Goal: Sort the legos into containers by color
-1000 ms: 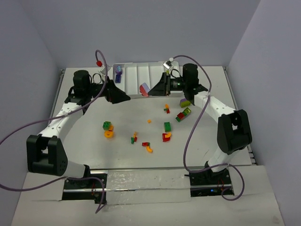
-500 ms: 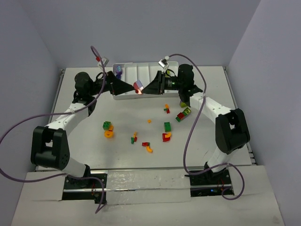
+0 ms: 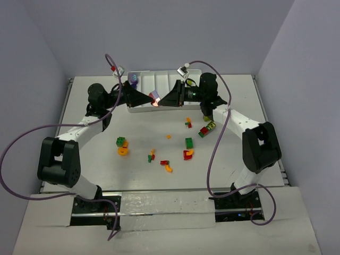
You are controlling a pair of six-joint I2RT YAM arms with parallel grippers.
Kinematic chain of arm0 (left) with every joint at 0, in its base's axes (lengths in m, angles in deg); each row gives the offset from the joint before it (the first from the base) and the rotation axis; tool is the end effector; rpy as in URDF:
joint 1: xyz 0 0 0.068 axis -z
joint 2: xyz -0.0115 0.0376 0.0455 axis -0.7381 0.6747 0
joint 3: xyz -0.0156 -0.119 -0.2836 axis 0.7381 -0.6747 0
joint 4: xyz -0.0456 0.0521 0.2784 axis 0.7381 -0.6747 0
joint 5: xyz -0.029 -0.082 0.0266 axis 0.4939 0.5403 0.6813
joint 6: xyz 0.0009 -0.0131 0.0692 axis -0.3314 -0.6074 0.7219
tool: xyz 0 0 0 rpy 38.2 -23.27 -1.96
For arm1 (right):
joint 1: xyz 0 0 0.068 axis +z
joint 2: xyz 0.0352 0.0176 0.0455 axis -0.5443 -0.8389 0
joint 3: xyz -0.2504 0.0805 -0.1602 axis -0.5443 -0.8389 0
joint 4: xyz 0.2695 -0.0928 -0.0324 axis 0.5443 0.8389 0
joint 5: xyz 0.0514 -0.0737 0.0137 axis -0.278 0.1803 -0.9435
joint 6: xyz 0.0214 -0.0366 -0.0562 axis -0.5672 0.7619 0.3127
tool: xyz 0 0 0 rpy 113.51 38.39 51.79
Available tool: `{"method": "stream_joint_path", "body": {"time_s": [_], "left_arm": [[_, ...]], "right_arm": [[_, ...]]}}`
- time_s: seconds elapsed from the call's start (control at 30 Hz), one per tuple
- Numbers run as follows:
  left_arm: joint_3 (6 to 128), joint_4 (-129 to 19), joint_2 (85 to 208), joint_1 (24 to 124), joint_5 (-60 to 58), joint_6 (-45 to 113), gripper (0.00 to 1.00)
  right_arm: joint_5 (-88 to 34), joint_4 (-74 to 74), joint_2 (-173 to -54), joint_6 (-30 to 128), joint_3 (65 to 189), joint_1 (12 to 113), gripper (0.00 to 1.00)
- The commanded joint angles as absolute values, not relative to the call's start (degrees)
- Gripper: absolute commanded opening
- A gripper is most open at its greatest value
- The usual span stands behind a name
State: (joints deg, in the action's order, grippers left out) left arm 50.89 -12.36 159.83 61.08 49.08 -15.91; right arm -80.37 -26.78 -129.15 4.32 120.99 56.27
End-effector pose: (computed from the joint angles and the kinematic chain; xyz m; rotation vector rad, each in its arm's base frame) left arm 0.3554 -0.1360 0.3370 0.3241 1.7013 -1.6970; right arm 0.3723 0.2153 0.3389 -0.5335 1.8444 1.7722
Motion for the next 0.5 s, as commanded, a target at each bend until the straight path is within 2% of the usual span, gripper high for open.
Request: {"method": "stream_joint_path", "body": {"time_s": [0.0,0.23,0.43,0.47], "left_arm": [[50.7,-7.8,159.9,61.5,48.6,-17.3,0.67],[51.0,-6.0,160.4,61.9,49.0,-18.5,0.56],[51.5,-5.4,161.2,62.2,49.6,-19.1,0.39],[51.5,-5.3,161.5,62.2,49.7,-19.2,0.34]], "right_arm": [[-80.7,-31.2,-129.4,3.7,122.7,56.8,0.0],[-80.1,-30.2,-129.2,4.5,122.7,56.8,0.0],[-79.4,-29.3,-129.2,5.6,122.6,56.8,0.0],[-79.3,-29.1,-129.2,5.8,122.6,56.8,0.0]]}}
